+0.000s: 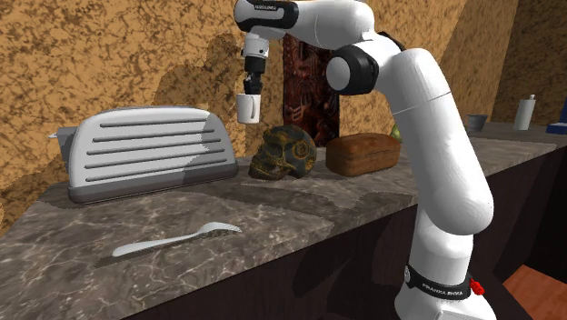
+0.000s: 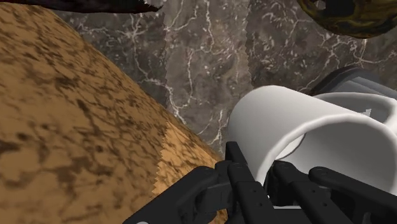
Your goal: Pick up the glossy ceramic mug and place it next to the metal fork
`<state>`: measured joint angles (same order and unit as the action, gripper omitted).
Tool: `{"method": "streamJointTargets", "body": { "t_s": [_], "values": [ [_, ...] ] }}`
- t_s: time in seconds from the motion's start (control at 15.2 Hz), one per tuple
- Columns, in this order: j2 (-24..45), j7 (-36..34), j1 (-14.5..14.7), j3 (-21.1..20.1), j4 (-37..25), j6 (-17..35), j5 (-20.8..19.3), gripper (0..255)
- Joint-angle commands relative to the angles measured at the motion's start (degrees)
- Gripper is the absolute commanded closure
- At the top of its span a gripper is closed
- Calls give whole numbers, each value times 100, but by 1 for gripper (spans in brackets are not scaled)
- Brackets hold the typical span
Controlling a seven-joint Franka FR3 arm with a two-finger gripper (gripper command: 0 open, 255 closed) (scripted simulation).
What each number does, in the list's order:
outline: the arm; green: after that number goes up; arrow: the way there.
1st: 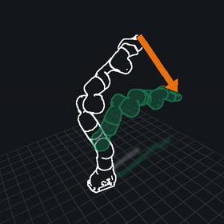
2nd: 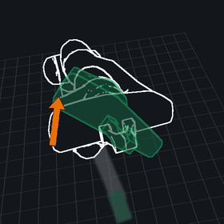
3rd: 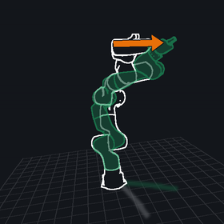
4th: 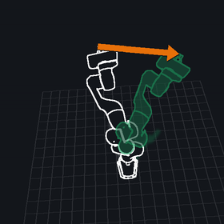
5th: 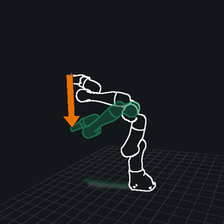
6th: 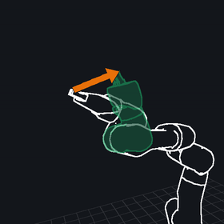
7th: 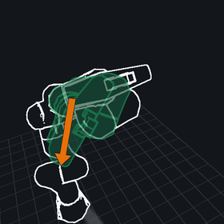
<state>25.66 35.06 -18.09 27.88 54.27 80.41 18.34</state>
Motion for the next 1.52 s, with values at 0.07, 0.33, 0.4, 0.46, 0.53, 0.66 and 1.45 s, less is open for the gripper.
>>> {"method": "streamJointTargets", "body": {
  "t_s": [0.07, 0.33, 0.4, 0.46, 0.53, 0.66, 1.45],
  "values": [
    [329, -47, -253, -42, -808, -475, 166, 255],
    [-281, -349, 387, -26, 174, -49, -149, 255],
    [-459, -464, 583, -31, 466, 89, -245, 255],
    [-618, -587, 756, -53, 722, 213, -337, 255],
    [-764, -714, 917, -81, 952, 325, -422, 255],
    [-1017, -978, 1211, -147, 1349, 524, -575, 255],
    [-1772, -2611, 2464, -747, 2612, 1278, -1127, 255]
  ]
}}
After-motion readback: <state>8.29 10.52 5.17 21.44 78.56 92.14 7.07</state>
